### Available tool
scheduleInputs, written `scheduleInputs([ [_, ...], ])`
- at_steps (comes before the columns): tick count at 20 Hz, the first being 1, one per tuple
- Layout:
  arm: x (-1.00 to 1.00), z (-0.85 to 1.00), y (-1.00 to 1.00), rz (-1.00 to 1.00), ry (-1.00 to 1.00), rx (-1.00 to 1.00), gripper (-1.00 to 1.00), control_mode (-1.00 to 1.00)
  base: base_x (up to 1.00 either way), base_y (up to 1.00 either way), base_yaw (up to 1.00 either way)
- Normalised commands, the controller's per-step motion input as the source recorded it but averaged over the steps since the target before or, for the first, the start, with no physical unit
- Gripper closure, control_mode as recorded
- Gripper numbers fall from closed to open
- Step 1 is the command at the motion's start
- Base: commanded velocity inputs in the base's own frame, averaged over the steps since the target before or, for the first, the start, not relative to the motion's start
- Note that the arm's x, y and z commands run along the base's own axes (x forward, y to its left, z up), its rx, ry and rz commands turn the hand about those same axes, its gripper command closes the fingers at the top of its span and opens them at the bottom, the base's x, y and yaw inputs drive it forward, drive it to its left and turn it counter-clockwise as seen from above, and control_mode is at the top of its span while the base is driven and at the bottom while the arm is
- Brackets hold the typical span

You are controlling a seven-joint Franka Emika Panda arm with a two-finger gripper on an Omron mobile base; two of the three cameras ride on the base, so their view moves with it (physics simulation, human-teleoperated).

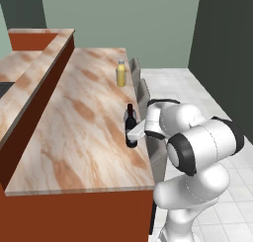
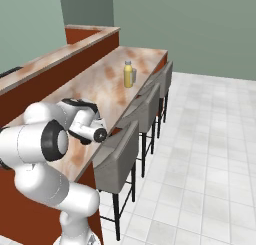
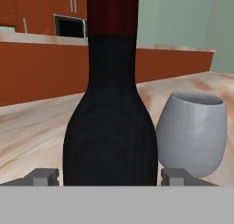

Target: There is a wine glass and glass cup on the dining counter. Place the wine bottle next to the wine glass and the juice bottle next to the glass cup.

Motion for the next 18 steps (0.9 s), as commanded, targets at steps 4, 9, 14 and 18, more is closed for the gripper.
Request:
scheduleInputs([
  [4, 0.0, -0.25, 0.0, 0.0, -0.04, 0.0, 1.0, -1.0, 0.0, 0.0, 0.0],
  [9, 0.0, -0.28, 0.0, 0.0, -0.04, 0.0, 1.0, -1.0, 0.0, 0.0, 0.0],
  [14, 0.0, -0.28, 0.0, 0.0, 0.0, 0.0, 1.0, -1.0, 0.0, 0.0, 0.0],
  [18, -0.06, -0.29, 0.04, 0.0, -0.02, 0.0, 1.0, -1.0, 0.0, 0.0, 0.0],
])
